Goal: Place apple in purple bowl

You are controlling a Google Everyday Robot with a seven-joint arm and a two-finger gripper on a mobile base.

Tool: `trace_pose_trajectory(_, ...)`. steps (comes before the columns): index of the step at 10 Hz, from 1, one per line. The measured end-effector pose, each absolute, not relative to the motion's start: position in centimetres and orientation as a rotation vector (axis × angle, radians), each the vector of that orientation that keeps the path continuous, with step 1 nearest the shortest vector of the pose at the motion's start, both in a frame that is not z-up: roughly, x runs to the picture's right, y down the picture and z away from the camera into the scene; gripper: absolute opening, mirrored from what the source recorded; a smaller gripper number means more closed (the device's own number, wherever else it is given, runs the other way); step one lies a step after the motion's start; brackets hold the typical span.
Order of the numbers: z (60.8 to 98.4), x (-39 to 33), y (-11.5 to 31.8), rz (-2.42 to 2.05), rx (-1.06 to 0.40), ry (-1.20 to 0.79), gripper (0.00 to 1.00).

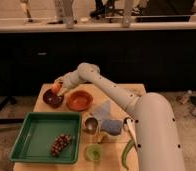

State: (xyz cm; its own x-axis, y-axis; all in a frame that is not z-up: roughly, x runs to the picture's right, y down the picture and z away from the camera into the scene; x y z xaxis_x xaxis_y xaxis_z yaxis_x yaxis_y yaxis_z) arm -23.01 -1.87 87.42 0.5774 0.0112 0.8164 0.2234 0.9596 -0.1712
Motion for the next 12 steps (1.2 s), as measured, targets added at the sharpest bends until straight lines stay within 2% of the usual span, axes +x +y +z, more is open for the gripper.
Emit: trace_pose_trajectory(12,89.0,-25.9,-0.6,-0.139,-0.318,-0.988,0.02)
